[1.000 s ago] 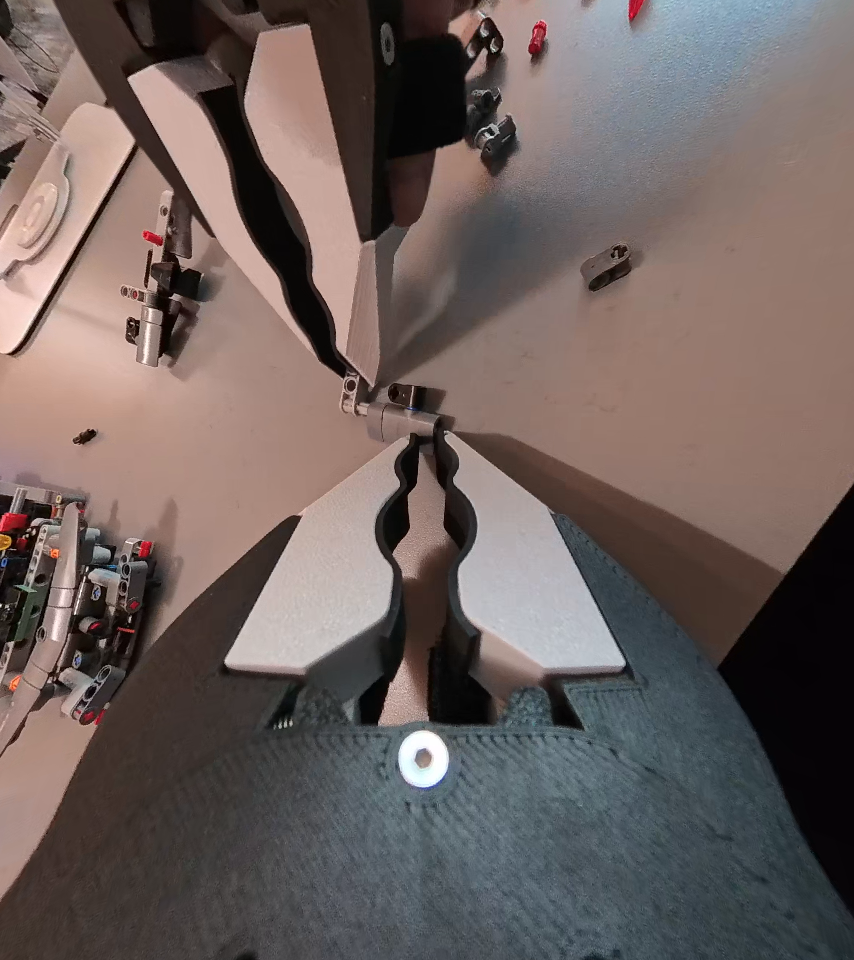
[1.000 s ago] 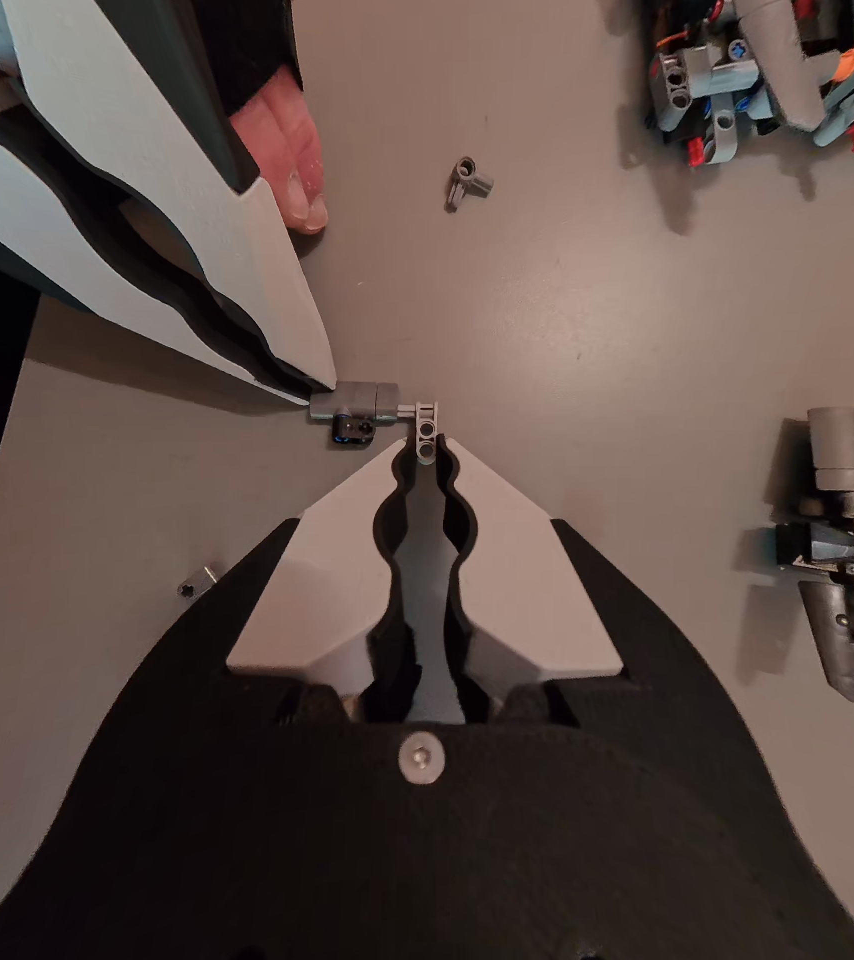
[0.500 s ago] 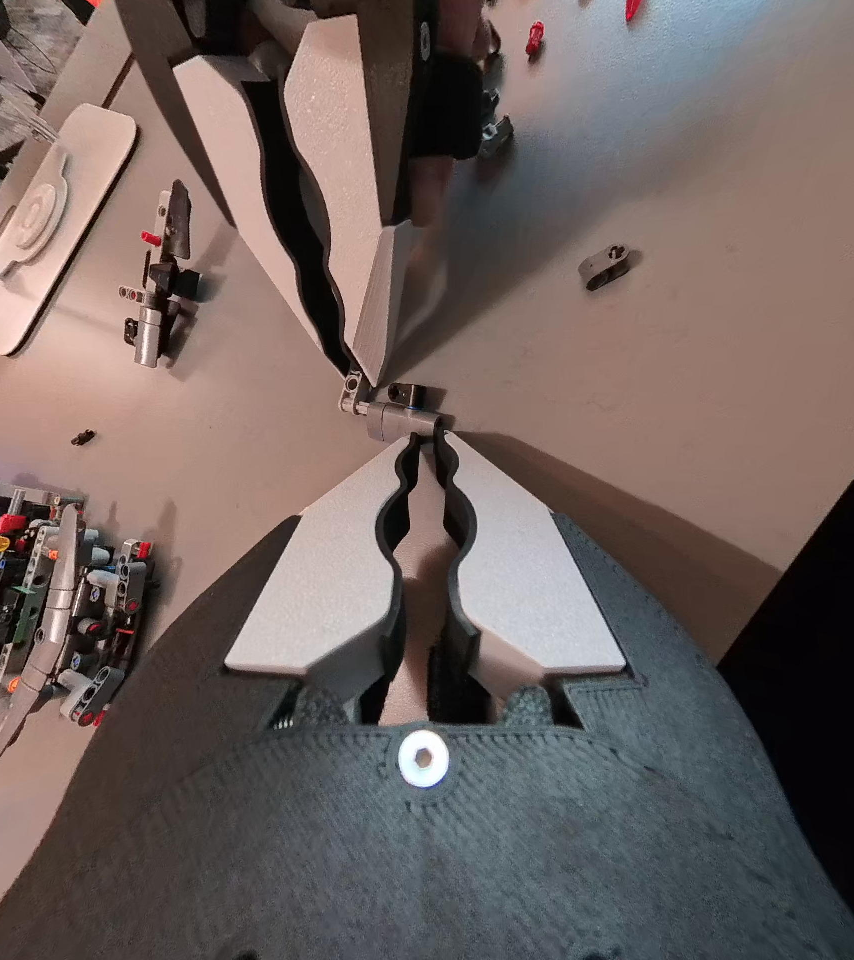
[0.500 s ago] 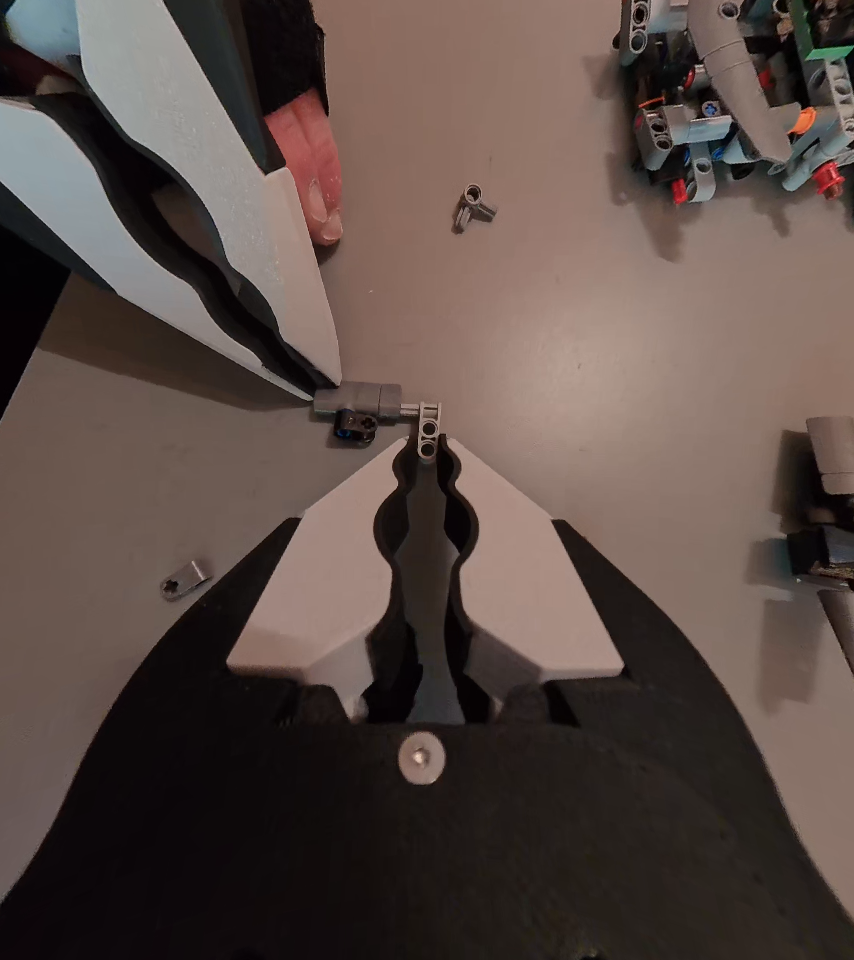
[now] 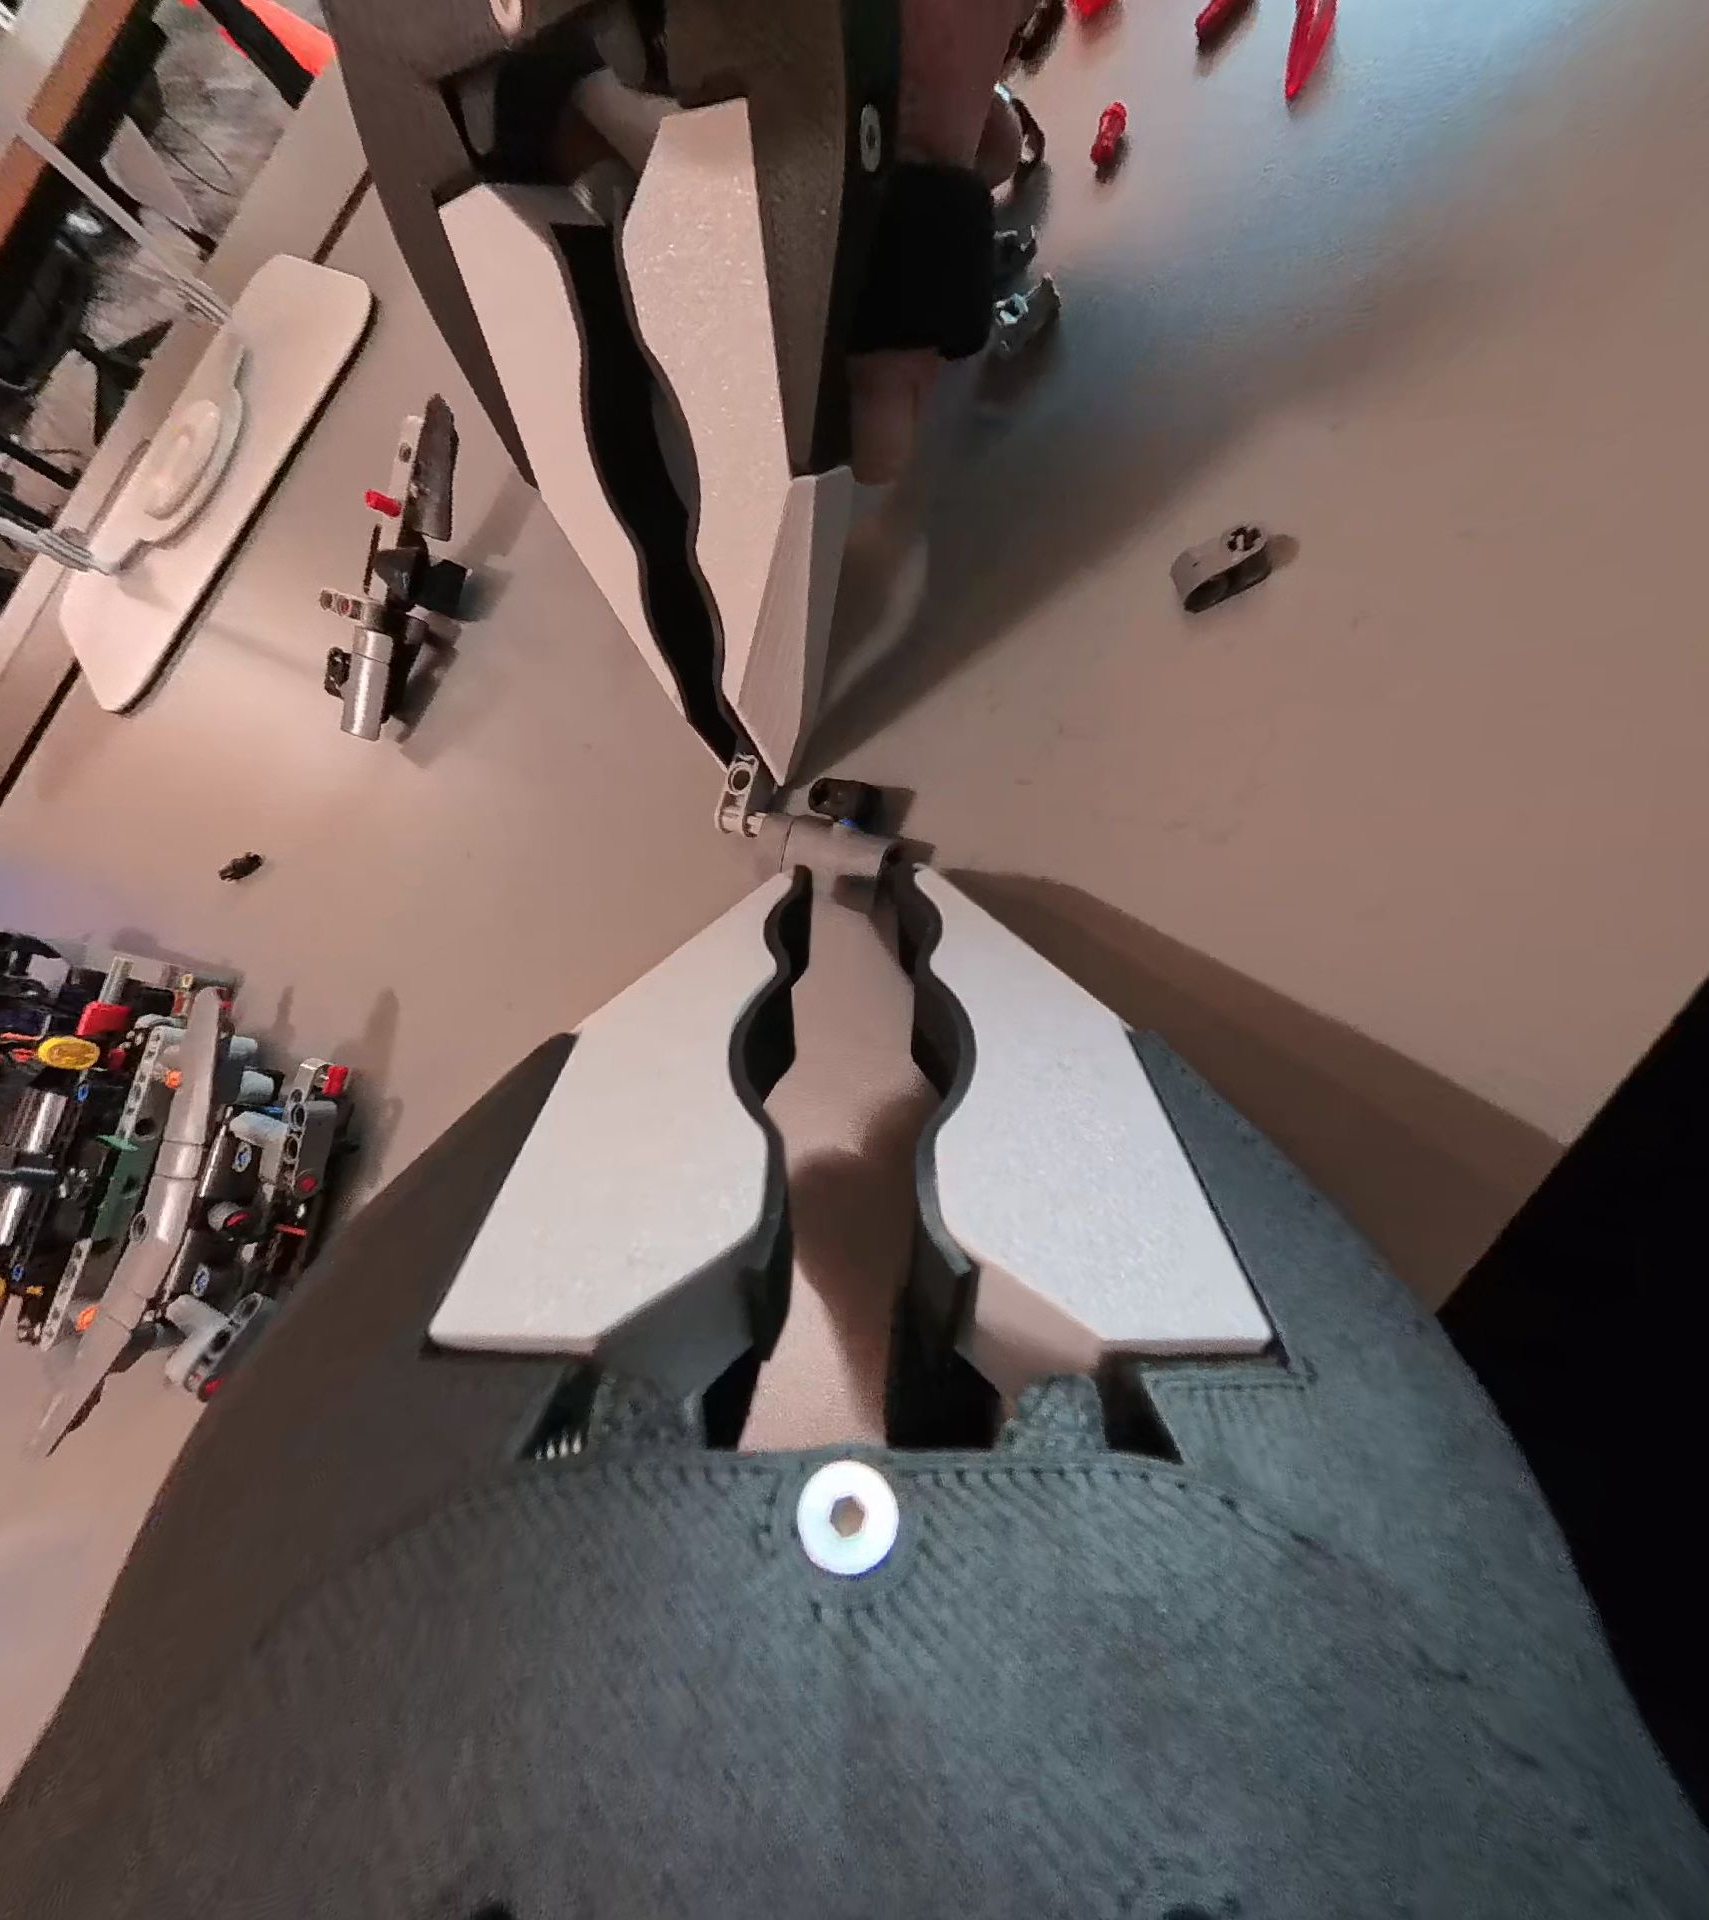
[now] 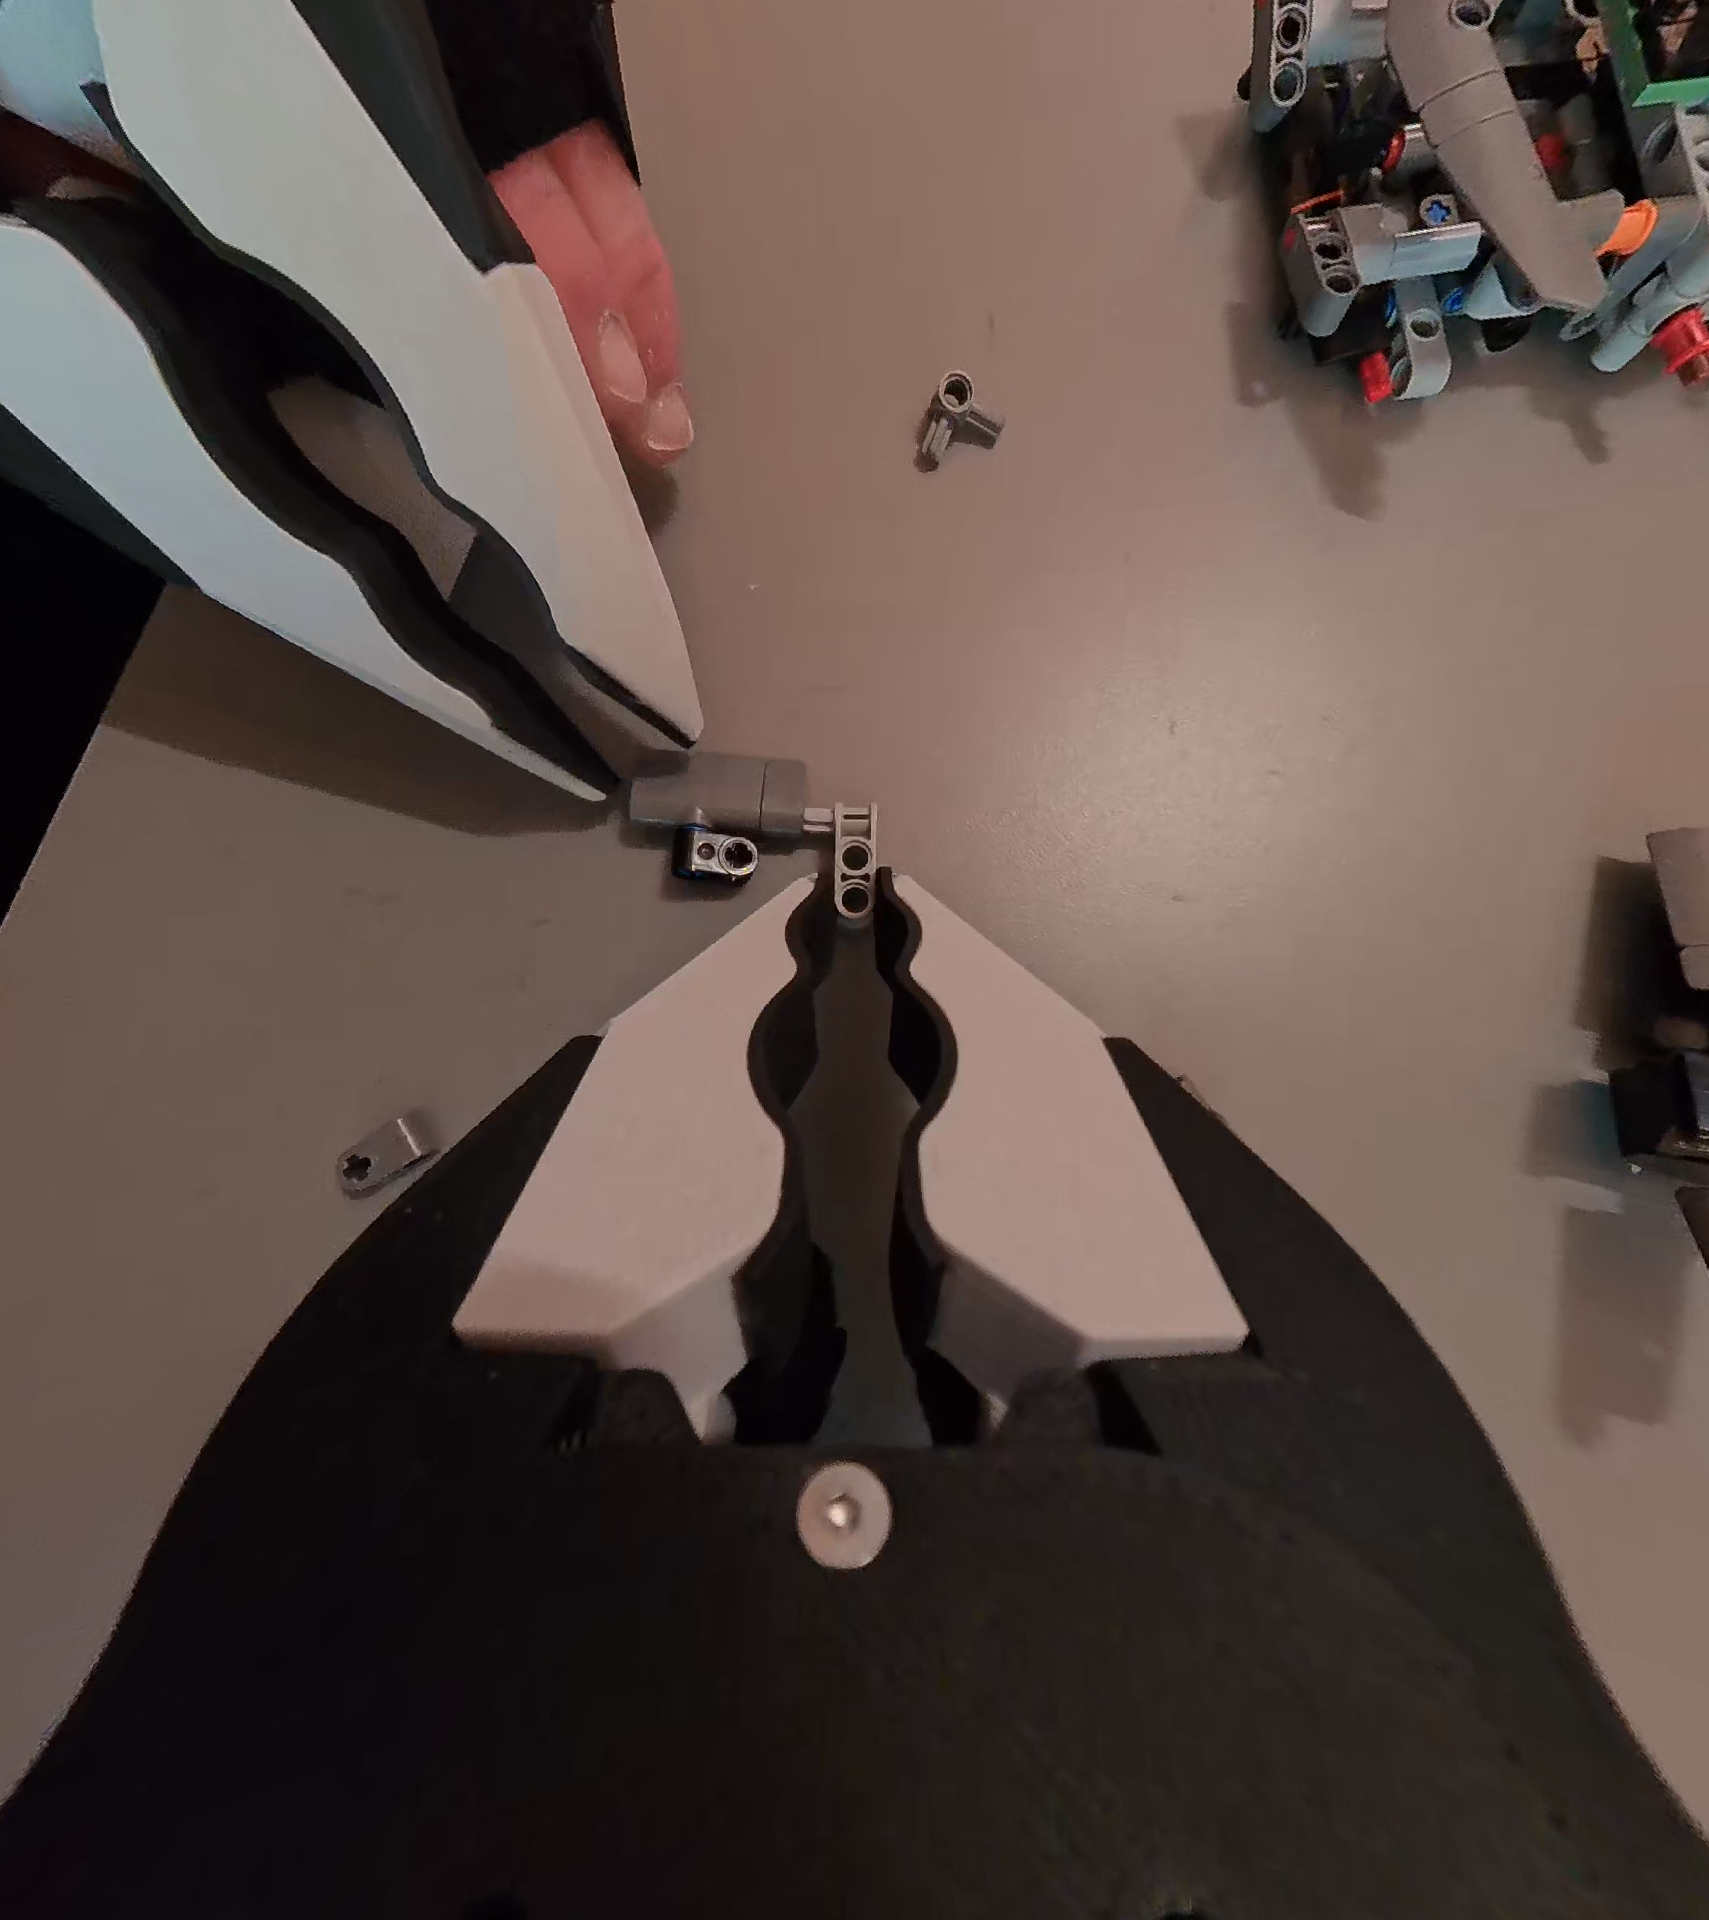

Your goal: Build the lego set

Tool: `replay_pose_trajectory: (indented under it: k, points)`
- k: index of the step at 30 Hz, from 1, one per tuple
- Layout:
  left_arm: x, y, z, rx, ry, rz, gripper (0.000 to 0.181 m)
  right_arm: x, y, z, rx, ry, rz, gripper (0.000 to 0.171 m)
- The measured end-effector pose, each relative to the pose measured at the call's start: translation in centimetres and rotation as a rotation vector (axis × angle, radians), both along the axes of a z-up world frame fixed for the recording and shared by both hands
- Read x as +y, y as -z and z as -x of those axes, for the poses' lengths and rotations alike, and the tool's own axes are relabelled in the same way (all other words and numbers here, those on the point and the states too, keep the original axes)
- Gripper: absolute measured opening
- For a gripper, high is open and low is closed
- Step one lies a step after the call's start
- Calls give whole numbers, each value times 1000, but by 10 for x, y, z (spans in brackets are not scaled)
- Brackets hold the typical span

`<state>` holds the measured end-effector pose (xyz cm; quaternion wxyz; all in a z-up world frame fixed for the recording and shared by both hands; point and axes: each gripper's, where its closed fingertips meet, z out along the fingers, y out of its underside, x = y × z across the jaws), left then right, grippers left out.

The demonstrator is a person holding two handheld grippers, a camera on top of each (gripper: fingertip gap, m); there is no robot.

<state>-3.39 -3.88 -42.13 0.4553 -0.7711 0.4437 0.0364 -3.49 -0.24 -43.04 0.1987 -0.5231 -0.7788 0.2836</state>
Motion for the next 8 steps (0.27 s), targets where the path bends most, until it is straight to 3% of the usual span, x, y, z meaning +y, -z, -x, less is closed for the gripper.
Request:
replay_pose_trajectory:
  k: [4,8]
  points:
    - [-1,0,-4,22,46,-24,23,0,0,0,-2,-4,9,5]
    - [4,2,-6,42,76,-24,18,0,0,0,0,-3,18,5]
